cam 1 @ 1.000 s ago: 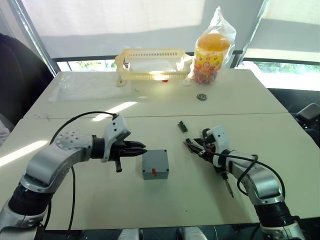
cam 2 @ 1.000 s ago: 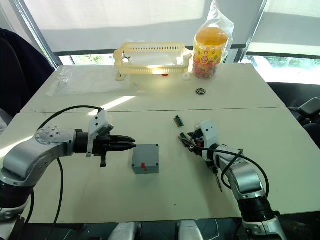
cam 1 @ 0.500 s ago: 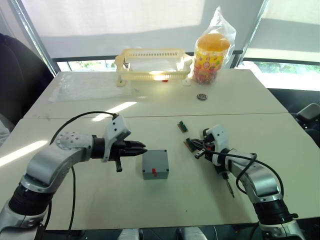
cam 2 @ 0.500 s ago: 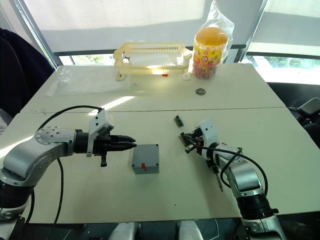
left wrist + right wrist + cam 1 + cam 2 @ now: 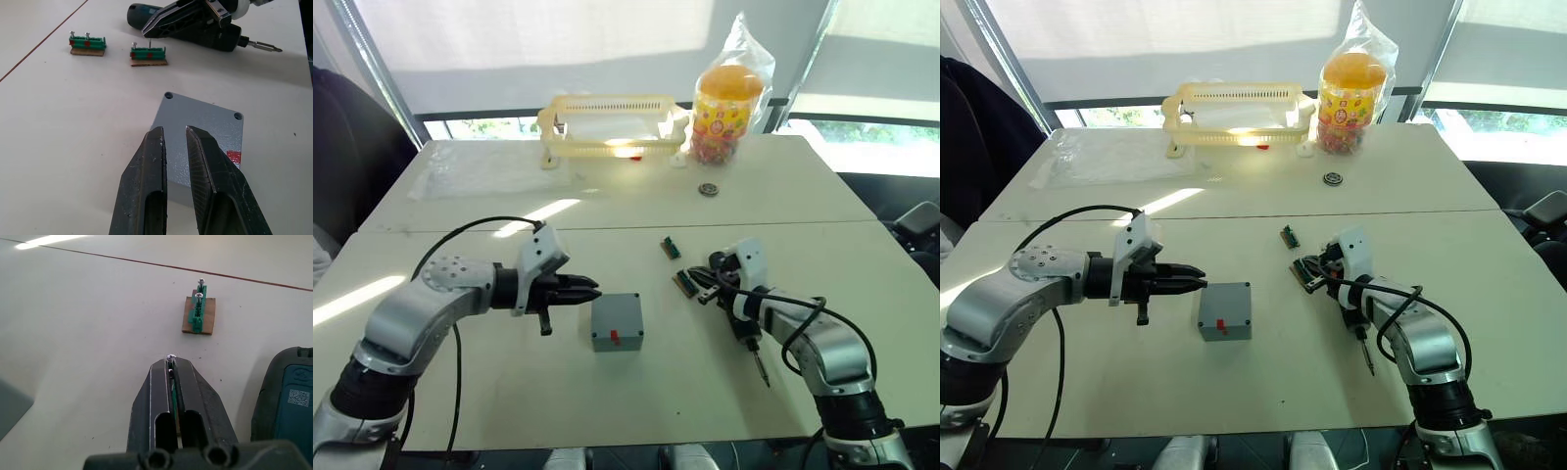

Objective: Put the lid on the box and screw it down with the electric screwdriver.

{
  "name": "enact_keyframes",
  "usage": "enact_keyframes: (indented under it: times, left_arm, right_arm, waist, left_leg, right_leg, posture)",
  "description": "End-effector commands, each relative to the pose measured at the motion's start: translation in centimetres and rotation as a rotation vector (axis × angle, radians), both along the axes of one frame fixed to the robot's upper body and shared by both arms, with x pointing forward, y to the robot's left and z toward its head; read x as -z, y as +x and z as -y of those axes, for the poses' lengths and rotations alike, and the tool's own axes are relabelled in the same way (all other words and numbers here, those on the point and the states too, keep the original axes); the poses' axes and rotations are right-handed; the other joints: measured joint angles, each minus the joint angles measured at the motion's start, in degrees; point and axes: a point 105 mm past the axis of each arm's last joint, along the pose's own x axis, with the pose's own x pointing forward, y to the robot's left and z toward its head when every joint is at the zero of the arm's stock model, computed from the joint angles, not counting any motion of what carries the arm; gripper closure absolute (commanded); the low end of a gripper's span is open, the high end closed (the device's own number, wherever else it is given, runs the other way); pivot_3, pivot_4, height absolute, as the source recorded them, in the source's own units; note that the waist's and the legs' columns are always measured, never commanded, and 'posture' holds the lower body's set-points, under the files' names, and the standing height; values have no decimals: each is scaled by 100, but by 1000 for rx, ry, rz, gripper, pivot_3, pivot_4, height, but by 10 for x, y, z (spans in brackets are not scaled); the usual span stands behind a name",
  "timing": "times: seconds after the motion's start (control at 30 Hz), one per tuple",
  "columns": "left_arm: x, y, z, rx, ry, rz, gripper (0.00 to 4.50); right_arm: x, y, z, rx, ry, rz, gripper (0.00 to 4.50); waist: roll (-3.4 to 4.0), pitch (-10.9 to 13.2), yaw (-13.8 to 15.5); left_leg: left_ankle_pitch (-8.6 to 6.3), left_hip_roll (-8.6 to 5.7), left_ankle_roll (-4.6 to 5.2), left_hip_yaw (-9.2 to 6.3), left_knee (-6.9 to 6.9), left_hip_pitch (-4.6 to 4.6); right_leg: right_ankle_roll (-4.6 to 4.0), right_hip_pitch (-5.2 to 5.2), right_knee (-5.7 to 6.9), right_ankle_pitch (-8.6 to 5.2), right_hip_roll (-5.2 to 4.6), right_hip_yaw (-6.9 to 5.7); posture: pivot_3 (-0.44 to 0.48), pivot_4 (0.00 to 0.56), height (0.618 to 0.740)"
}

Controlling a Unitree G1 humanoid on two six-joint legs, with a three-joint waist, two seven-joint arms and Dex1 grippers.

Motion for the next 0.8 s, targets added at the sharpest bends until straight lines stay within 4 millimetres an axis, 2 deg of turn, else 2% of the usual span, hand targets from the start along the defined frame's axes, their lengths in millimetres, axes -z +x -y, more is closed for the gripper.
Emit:
enact_keyframes:
  times: [0.03, 0.13, 0.27, 0.33, 0.43, 0.8]
  left_arm:
    - [-5, -1, 2, 21, 7, 37, 3833]
    - [-5, -3, -2, 18, 18, 36, 3833]
    - [-4, -6, -12, 0, 55, 31, 3833]
    - [-4, -9, -19, -11, 69, 23, 3833]
    - [-3, -10, -23, -20, 87, 20, 3833]
    - [-1, -11, -23, -32, 87, 15, 3833]
  right_arm:
    - [-30, -5, -7, -40, 46, 103, 4457]
    - [-43, -12, -16, -91, 63, 144, 4457]
    - [-60, -34, -45, -273, 70, 189, 4457]
    - [-60, -43, -58, -344, 48, 191, 4457]
    - [-52, -48, -67, -397, 3, 191, 4457]
    - [-33, -47, -78, -455, -52, 175, 4457]
  waist:
    - [0, 0, -1]
    - [0, 0, -2]
    - [0, 0, -9]
    - [1, 1, -26]
    - [1, 1, -4]
    - [1, 0, 3]
  left_leg:
    - [0, 0, 0, 0, 0, 0]
    - [0, 0, 0, 0, 0, 0]
    - [0, 1, 0, -1, -2, 0]
    - [0, 3, 0, -1, -3, 0]
    - [0, 4, 0, -3, -3, 0]
    - [0, 3, 0, -1, 0, -3]
  right_leg:
    - [0, 0, 0, 0, 0, 0]
    - [0, 0, 0, 0, 0, 0]
    - [0, -2, 1, 0, 2, 0]
    - [0, -4, 0, 0, 2, 0]
    - [-1, -3, 1, -1, 3, -1]
    - [-2, -4, 0, -1, 2, -1]
  posture:
    - [0, 150, 740]
    - [0, 150, 740]
    - [0, 150, 740]
    - [0, 150, 740]
    - [0, 150, 740]
    - [0, 150, 740]
